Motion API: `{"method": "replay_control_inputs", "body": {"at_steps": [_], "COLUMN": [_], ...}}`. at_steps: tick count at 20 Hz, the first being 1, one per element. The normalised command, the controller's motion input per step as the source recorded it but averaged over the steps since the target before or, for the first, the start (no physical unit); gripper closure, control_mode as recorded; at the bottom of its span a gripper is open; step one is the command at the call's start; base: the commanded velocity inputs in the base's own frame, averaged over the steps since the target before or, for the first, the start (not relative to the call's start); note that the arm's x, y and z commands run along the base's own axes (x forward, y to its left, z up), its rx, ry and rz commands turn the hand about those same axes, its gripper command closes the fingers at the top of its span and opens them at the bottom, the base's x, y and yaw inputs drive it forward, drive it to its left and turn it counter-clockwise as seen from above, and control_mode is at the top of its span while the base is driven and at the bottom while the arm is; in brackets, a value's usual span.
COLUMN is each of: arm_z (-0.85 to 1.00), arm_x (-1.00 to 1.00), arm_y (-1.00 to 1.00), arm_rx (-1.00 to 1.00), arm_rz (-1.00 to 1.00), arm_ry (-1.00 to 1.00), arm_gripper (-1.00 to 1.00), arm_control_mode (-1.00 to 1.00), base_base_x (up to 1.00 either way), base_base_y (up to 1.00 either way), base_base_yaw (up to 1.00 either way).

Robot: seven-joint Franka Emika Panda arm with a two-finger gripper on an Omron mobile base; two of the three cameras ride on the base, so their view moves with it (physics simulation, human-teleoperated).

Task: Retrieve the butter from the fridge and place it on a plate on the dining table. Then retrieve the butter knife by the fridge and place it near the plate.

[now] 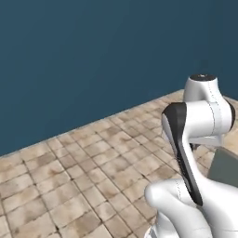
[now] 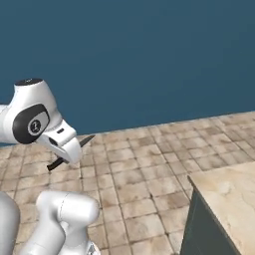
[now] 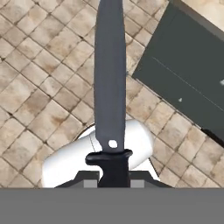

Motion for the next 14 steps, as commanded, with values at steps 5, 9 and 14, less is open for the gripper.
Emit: {"method": "replay_control_inputs", "body": {"at_steps": [5,9,14], "arm_z": [0.0,0.0,0.0], "arm_x": [0.0,0.0,0.0], "arm_y": [0.0,0.0,0.0], "arm_rx": [0.0,0.0,0.0], "arm_rz": [0.0,0.0,0.0], "arm_ry": [0.0,0.0,0.0], "arm_gripper": [1.0,1.0,1.0], "arm_control_mode": [1.0,1.0,1.0], "base_base_x": [1.0,1.0,1.0], "base_base_y": [0.76,0.79,0.91], "base_base_yaw": [-0.65,-0.66,-0.63]}}
